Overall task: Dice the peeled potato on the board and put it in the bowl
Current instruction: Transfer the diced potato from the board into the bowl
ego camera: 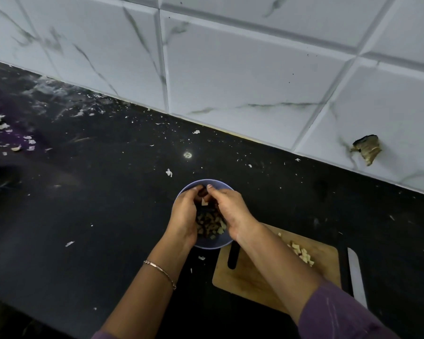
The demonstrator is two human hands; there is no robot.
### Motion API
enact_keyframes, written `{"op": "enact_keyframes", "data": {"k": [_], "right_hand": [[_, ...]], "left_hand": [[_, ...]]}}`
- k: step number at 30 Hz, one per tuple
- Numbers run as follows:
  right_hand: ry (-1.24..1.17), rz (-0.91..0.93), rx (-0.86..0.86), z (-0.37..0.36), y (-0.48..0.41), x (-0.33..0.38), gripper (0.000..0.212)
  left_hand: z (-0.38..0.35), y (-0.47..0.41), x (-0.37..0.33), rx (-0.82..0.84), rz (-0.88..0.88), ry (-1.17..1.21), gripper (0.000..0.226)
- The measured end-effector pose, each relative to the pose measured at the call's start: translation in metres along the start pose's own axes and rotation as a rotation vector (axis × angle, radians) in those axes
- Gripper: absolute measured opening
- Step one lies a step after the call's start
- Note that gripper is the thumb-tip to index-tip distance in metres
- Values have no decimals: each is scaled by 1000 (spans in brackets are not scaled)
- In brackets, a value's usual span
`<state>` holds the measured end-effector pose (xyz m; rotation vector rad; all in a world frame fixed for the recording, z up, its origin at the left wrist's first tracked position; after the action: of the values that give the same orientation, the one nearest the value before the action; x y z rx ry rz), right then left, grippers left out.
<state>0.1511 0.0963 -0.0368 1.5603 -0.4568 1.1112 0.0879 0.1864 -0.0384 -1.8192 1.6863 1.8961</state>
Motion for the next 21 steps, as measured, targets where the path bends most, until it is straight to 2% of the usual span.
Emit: {"op": "enact_keyframes", "data": {"k": [3,8,13,16,21], "right_hand": [[65,118,-7,2,1,7,16],[129,196,-33,3,5,18,13],[-10,74,18,3,11,14,52],[-104,47,93,4,19,15,63],[-64,18,249,-5,29,16,77]], "left_hand": [[4,2,-7,-12,-49,23,27],[5,4,-14,27,-101,60,26],[2,13,-20,84,-143,54,27],[-2,26,-22,145,-160,38,27],[-3,40,-25,171,-219,15,29]]}}
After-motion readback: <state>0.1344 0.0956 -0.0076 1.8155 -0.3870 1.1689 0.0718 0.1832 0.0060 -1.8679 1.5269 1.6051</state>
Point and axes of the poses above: each hand's wrist, its own y-axis away from the middle knuckle, its own z-axis out of the back of the hand, x = y × z, the point moved 10 cm from there along -y, towards the middle knuckle, and after that the axes turned 2 degrees about z, right-handed, at the moved point
